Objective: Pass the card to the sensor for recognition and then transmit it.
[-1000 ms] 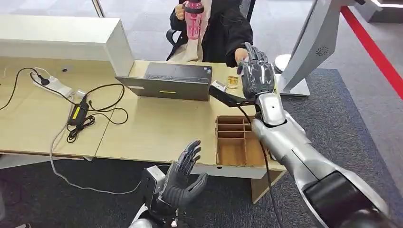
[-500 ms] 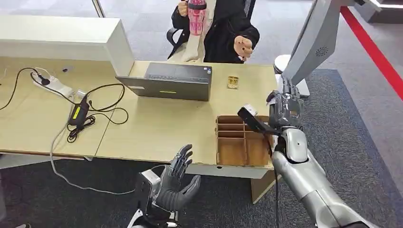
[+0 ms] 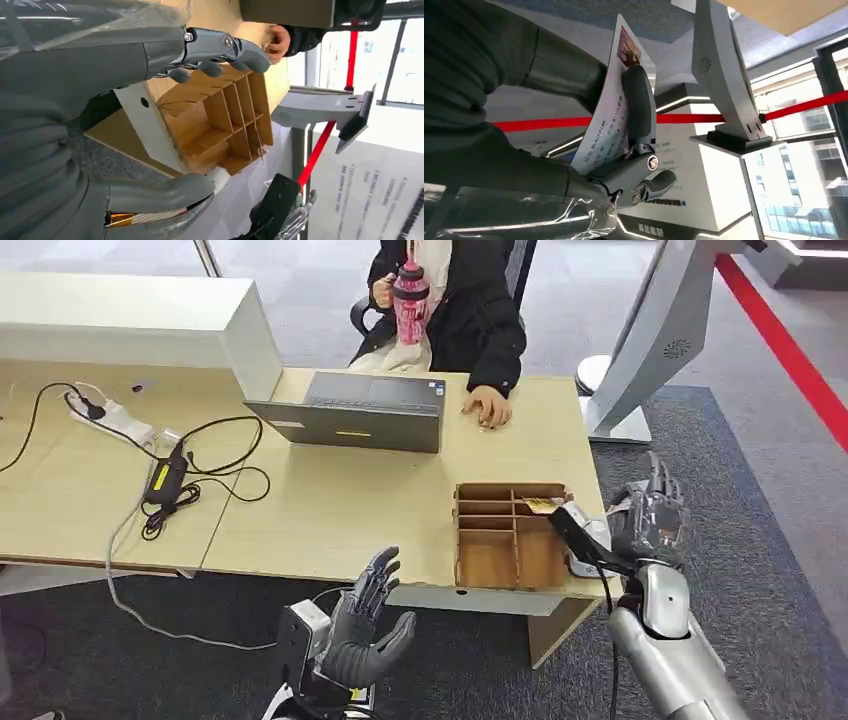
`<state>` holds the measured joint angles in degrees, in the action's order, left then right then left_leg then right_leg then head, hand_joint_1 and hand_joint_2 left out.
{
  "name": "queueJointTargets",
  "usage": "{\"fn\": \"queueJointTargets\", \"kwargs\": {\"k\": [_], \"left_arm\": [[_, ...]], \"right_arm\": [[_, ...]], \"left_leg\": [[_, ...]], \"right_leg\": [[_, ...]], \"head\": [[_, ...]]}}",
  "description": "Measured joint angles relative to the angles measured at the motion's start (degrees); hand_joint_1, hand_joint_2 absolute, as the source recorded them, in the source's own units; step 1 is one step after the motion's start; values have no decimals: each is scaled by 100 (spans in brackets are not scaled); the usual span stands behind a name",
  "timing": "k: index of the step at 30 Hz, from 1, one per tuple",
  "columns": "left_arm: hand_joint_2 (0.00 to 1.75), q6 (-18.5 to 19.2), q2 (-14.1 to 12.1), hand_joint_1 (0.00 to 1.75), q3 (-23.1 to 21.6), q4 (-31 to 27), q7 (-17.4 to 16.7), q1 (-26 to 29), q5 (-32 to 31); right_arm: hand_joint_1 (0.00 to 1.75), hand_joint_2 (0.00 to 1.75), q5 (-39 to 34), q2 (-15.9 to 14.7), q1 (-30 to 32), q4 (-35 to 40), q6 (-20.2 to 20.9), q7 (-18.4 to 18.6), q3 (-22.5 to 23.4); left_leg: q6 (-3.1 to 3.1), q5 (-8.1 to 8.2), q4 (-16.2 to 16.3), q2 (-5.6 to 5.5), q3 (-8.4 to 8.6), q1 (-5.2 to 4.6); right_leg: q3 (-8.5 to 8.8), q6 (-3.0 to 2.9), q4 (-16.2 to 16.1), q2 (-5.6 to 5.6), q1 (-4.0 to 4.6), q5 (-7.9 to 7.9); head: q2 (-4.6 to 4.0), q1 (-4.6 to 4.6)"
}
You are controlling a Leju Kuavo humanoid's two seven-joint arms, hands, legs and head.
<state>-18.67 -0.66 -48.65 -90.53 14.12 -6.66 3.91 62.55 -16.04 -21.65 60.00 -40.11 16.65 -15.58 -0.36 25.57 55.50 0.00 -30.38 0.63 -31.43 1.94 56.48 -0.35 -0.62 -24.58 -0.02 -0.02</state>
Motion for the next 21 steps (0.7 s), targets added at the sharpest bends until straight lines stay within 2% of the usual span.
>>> {"fn": "queueJointTargets", "kwargs": {"k": [10, 15, 21], "left_arm": [[175, 98, -4, 0, 0, 0, 48, 4, 17], [175, 111, -4, 0, 0, 0, 33, 3, 37], [175, 129, -4, 0, 0, 0, 9, 3, 81]], "right_arm": [[175, 175, -151, -2, 112, -65, 4, -83, 101], [175, 175, -173, 0, 113, -160, 46, 87, 44], [175, 175, -558, -28, 121, -426, 64, 282, -61]], "left_leg": [[0, 0, 0, 0, -1, 0], [0, 0, -1, 0, -2, 0], [0, 0, 0, 0, -2, 0]], "right_leg": [[-1, 0, 0, 0, 0, 0], [-1, 0, 0, 0, 0, 0], [-2, 0, -1, 0, 0, 0]], "head": [[0, 0], [0, 0], [0, 2]]}}
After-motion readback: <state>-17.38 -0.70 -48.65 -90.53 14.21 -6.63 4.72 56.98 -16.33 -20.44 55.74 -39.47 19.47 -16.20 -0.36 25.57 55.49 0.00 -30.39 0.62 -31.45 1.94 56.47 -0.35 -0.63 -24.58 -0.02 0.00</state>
